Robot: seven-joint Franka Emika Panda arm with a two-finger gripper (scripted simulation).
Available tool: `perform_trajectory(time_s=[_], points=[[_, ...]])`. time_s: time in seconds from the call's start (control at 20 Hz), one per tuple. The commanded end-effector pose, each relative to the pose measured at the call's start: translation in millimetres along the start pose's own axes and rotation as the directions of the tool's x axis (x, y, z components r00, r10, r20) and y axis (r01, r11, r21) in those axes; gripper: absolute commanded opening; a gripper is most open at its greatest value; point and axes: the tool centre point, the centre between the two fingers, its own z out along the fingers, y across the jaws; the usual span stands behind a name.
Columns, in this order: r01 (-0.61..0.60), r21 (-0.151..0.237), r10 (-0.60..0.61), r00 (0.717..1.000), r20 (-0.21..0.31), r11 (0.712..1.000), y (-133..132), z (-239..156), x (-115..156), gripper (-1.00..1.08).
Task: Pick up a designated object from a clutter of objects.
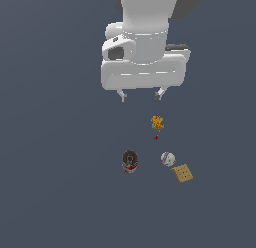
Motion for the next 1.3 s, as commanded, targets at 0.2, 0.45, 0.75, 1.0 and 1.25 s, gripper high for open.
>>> perform_trajectory(time_s=[0.2, 0.45, 0.75, 1.0, 1.25], points=[[-0.017, -0.002, 0.017, 1.000, 0.008, 1.000, 3, 16, 7, 1.00], [-0.044, -0.005, 0.044, 0.999, 0.021, 0.999, 8, 44, 17, 1.00], [-0.092, -0.014, 0.092, 0.995, 0.044, 0.996, 17, 95, 31, 1.00], [-0.138, -0.026, 0.140, 0.988, 0.066, 0.990, 26, 150, 41, 1.00], [-0.173, -0.036, 0.175, 0.981, 0.083, 0.984, 33, 193, 44, 1.00]])
